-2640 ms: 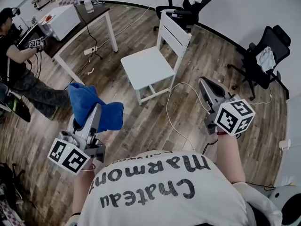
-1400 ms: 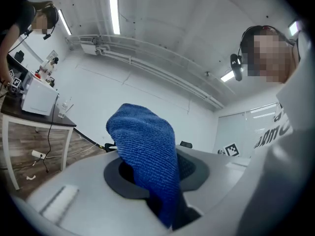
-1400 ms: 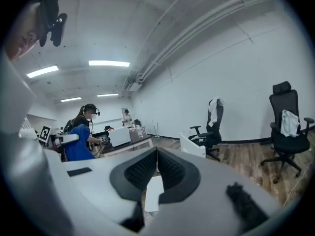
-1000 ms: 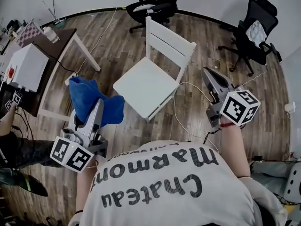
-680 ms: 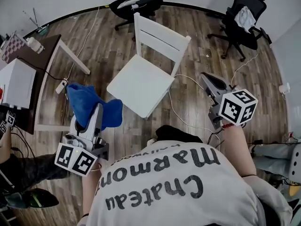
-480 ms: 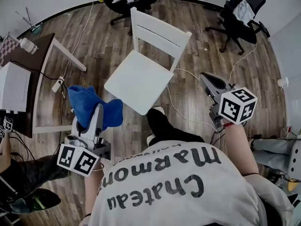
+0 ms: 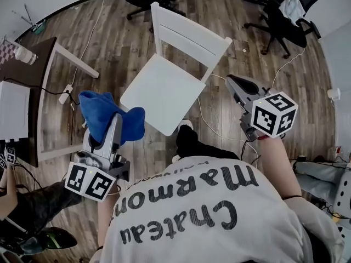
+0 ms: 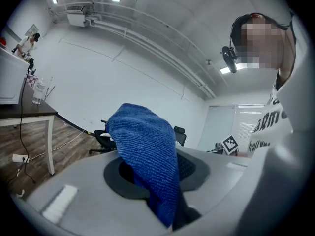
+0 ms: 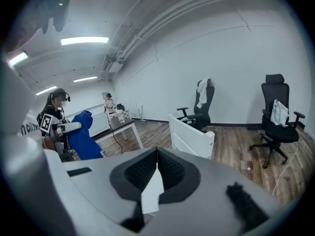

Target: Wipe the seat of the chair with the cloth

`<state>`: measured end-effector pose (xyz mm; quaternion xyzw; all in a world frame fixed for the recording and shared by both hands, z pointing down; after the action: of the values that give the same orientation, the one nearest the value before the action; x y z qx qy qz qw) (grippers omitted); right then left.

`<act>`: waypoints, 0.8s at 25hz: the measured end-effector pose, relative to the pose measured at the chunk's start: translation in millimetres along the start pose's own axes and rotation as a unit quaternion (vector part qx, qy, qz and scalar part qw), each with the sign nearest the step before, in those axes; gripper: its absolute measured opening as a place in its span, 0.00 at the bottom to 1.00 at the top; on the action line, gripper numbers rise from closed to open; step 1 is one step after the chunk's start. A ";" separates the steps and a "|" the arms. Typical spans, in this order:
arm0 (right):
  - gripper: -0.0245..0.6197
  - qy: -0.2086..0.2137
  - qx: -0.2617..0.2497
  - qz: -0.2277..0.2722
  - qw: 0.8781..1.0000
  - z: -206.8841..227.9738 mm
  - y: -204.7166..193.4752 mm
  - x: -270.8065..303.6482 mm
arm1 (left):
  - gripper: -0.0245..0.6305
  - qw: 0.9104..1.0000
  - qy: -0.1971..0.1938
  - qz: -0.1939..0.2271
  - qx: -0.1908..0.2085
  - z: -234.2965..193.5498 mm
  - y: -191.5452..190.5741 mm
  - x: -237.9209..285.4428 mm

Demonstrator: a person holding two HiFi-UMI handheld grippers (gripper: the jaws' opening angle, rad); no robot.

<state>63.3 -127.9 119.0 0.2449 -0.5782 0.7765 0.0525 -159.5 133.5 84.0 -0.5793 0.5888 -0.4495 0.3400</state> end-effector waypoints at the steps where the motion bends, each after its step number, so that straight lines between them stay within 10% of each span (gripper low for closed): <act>1: 0.06 0.000 0.002 -0.005 1.000 6.0 -1.6 6.1 | 0.22 1.000 0.003 -0.007 -0.001 -3.0 -2.5 9.4; 9: 0.06 0.011 0.037 -0.044 0.998 55.3 -15.3 57.4 | 0.22 0.999 0.015 -0.023 -0.020 -33.1 -5.4 94.3; 20: 0.06 0.188 0.036 -0.090 0.977 33.9 -35.3 155.8 | 0.22 0.995 0.087 -0.038 -0.039 -85.2 -26.4 183.7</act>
<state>-49.2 -179.2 225.7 0.1474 -0.5050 0.8211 0.2214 -246.0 -34.4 161.6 -0.5730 0.6107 -0.4875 0.2470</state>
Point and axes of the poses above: the fingertips, and each gripper's own axes: x forward along the fingers, z to its right, y out of its top, the point moved 4 cm from there along -x, backward along the fingers
